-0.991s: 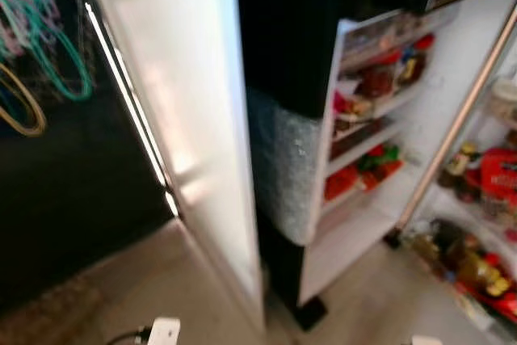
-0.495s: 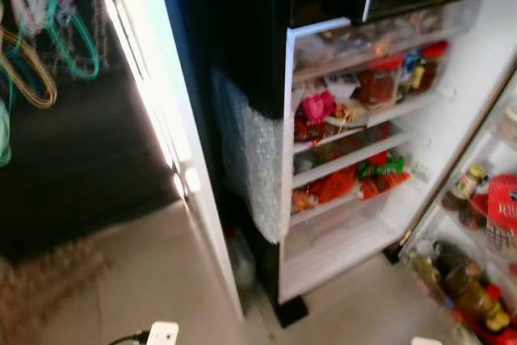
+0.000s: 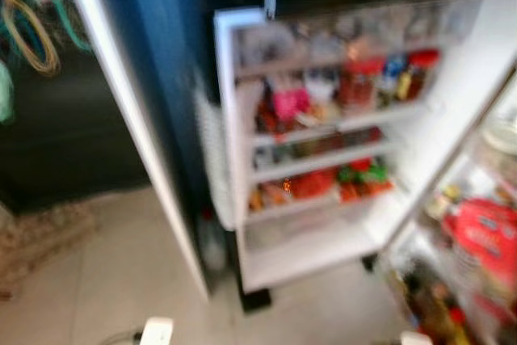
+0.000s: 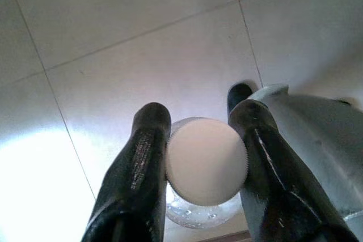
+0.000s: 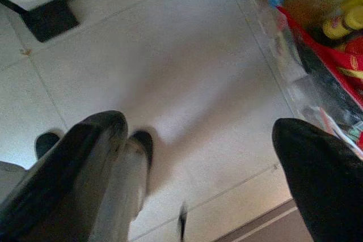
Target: Restocking fridge
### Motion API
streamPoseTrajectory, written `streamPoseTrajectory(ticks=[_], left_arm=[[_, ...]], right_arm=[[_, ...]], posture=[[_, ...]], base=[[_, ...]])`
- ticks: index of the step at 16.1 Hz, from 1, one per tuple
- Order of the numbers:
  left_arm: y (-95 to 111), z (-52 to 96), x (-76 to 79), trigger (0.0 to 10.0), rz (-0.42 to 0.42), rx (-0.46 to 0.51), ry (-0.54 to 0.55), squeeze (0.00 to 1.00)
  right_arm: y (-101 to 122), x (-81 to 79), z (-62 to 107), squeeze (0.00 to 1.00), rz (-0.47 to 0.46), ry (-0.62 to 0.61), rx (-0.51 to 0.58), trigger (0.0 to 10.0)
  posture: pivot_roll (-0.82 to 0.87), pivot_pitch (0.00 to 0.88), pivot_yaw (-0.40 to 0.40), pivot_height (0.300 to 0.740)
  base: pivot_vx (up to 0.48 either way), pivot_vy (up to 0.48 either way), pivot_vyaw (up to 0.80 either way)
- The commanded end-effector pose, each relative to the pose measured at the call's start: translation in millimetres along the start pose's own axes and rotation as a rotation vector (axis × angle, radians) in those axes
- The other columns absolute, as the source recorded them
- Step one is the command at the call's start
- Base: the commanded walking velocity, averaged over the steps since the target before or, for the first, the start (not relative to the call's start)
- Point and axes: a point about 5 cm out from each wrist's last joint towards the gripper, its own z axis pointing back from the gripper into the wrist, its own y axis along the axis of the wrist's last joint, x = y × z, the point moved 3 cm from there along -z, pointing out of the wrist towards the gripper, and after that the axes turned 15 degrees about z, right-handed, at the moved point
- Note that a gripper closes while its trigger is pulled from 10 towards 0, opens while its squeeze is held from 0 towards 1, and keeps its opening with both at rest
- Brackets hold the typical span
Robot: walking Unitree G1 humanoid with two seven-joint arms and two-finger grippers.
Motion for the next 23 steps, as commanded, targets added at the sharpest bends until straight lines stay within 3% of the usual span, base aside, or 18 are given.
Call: streamPoseTrajectory(ticks=[1,5,9,17,18,20,23], left_arm=[[5.6,-0.8,4.6,10.0,-0.001,0.016,-0.012,0.0],[6.2,-0.8,5.0,10.0,0.001,0.017,-0.016,0.0],[5.9,-0.8,5.2,10.0,0.01,0.016,-0.018,0.0],[5.3,-0.8,5.0,10.0,0.028,0.015,-0.015,0.0],[5.4,-0.8,5.0,10.0,0.029,0.016,-0.015,0.0],[5.7,-0.8,5.2,10.0,0.031,0.018,-0.016,0.0],[5.9,-0.7,4.9,10.0,0.033,0.02,-0.02,0.0]], right_arm=[[-7.1,7.1,1.5,0.0,-0.025,-0.026,-0.022,10.0],[-6.3,9.7,1.6,0.0,-0.02,-0.054,-0.016,10.0],[-5.0,13.4,2.1,0.0,-0.005,-0.094,-0.005,10.0],[3.1,24.4,3.8,0.0,0.146,-0.211,0.037,10.0],[5.5,28.1,4.1,0.0,0.167,-0.226,0.047,10.0],[20.8,64.7,8.9,0.0,0.201,-0.304,0.105,10.0],[26.3,76.2,11.9,0.0,0.233,-0.374,0.124,10.0]], posture=[[0.03,0.0,0.023,0.74],[0.03,0.0,0.024,0.74],[0.03,0.0,0.024,0.74],[0.03,0.005,0.024,0.74],[0.03,0.007,0.024,0.74],[0.03,0.007,0.024,0.74],[0.03,0.009,0.028,0.74]], base=[[0.0,-0.412,0.0],[0.0,-0.414,0.0],[0.0,0.0,0.0],[0.0,0.0,0.0],[0.0,0.0,0.0],[0.0,0.0,0.0],[0.0,0.0,0.0]])
